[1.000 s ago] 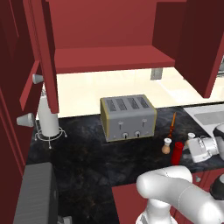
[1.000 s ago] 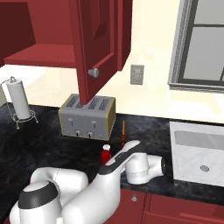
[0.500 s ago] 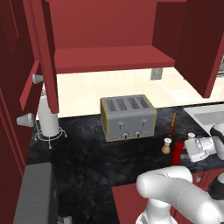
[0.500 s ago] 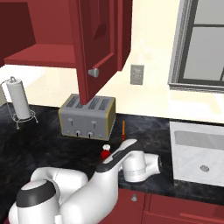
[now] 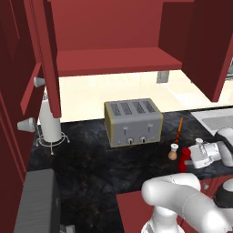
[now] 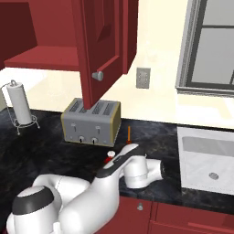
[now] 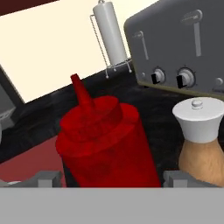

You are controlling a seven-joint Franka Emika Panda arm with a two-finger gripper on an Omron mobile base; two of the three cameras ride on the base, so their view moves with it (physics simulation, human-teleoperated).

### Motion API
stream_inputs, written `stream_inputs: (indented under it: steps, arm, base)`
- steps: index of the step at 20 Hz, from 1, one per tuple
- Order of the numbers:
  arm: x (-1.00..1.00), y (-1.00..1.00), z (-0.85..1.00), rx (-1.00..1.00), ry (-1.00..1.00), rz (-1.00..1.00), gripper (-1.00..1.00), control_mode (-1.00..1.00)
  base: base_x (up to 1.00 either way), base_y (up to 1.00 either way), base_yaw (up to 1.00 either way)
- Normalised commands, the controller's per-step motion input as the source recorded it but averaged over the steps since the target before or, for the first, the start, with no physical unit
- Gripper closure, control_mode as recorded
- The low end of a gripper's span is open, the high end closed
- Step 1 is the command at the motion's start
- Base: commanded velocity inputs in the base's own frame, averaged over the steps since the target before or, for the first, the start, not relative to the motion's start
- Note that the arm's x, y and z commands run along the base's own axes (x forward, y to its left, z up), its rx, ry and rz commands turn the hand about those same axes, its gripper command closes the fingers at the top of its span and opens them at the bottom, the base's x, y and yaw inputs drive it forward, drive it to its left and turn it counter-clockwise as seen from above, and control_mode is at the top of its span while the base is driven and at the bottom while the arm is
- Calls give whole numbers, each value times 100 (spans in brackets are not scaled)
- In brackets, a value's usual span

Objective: There are various items on the counter. Only move the condiments/shakers into the cabinet.

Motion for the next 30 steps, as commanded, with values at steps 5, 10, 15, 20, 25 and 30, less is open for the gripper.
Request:
stream_inputs:
  steps: [5,10,15,20,25,30]
  arm:
    - [-17,0,12,0,-3,-1,100,-100]
    - [-97,0,90,8,-9,-11,100,-100]
    - [-100,0,100,17,-4,-15,100,-100]
    - [-98,30,100,17,2,-19,100,-100]
    - [-99,61,100,15,2,-19,100,-100]
    - [-83,73,100,8,0,-18,100,-100]
  base:
    - [0,0,0]
    - [0,0,0]
    - [0,0,0]
    - [0,0,0]
    - [0,0,0]
    - [0,0,0]
